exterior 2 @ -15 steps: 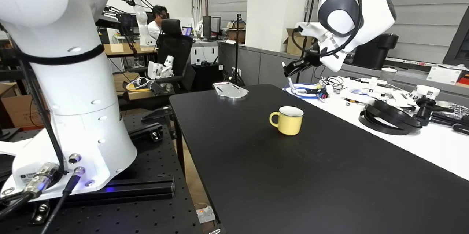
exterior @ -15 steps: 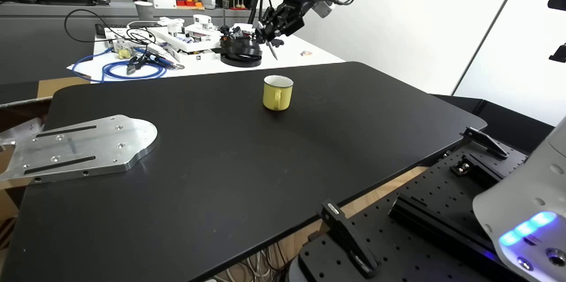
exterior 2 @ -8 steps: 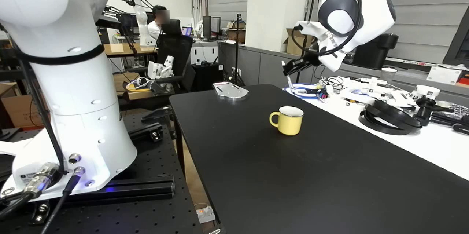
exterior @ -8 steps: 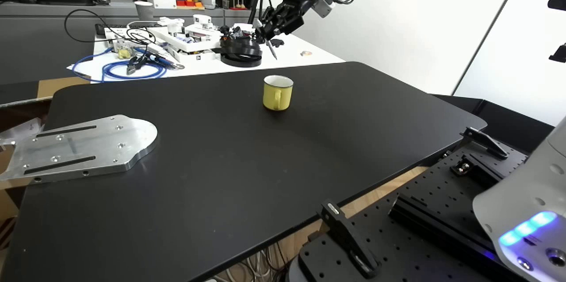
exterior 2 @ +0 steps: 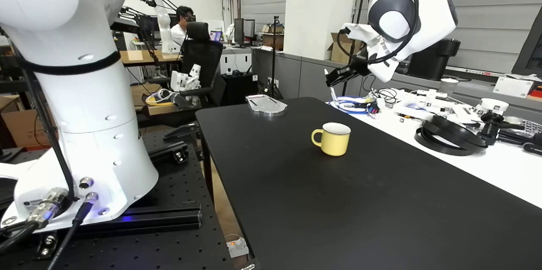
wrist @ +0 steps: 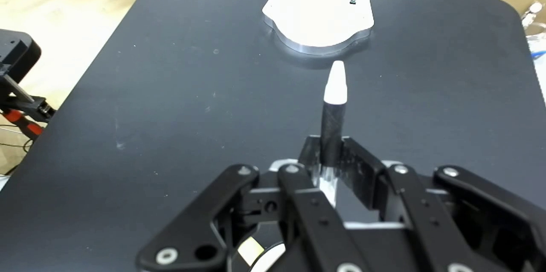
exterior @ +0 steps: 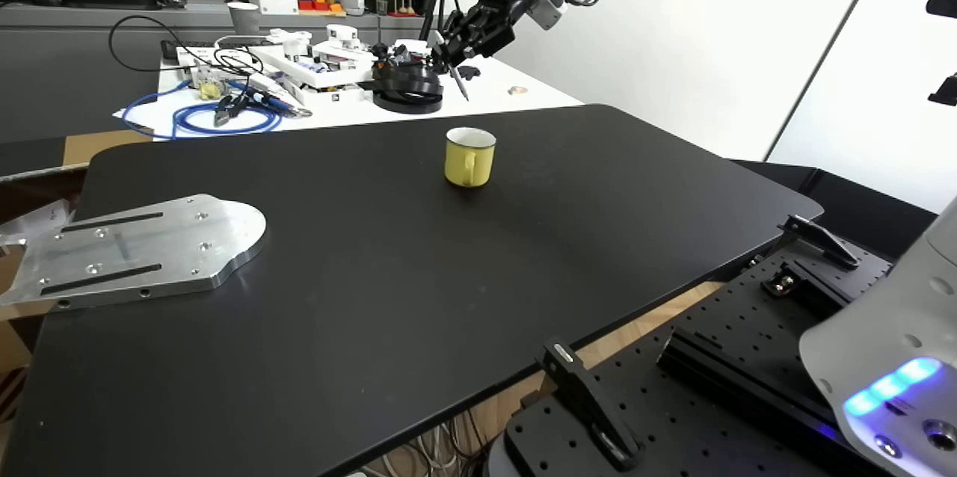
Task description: Put the pen in the yellow cup
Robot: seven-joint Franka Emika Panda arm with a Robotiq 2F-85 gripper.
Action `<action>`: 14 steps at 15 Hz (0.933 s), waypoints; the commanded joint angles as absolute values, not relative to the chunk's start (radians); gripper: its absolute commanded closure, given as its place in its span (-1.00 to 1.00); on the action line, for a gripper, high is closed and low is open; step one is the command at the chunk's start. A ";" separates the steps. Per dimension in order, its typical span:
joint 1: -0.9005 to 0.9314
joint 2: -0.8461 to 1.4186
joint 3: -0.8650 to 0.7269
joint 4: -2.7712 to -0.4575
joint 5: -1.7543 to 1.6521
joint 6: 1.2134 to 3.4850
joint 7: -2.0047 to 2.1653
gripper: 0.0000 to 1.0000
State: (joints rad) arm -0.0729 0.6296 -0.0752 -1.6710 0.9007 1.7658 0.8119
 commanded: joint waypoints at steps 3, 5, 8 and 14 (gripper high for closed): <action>-0.071 0.632 -0.078 -1.667 0.901 1.762 0.812 0.62; -0.072 0.632 -0.078 -1.667 0.901 1.761 0.812 0.62; -0.072 0.634 -0.078 -1.665 0.901 1.761 0.812 0.62; -0.081 0.679 -0.074 -1.634 0.912 1.749 0.806 0.91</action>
State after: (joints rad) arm -0.0726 0.6476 -0.0751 -1.6680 0.9011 1.7657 0.8043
